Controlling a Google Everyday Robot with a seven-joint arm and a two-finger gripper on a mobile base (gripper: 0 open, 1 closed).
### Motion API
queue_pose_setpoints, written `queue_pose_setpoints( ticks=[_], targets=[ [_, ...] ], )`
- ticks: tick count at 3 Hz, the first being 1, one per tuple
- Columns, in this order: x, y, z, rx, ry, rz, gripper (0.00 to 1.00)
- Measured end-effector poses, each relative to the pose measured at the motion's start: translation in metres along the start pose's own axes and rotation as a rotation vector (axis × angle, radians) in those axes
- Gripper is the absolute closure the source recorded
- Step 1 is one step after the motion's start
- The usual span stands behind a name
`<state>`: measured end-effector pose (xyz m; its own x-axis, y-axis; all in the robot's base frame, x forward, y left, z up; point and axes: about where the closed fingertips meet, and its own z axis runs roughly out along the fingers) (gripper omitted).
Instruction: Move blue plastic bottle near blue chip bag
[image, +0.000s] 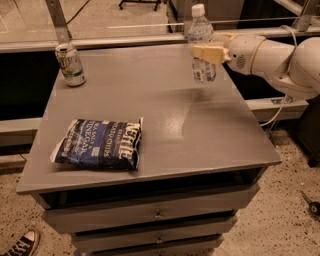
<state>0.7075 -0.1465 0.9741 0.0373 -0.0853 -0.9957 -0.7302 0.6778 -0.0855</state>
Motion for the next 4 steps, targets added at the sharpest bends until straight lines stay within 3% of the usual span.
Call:
queue_pose_setpoints(
  ticks=[1,4],
  targets=[
    [0.001,0.003,-0.005,-0.003,-0.013,0.017,1.00],
    [0.020,0.091,0.004,-0.125,-0.088,0.123,1.00]
  ],
)
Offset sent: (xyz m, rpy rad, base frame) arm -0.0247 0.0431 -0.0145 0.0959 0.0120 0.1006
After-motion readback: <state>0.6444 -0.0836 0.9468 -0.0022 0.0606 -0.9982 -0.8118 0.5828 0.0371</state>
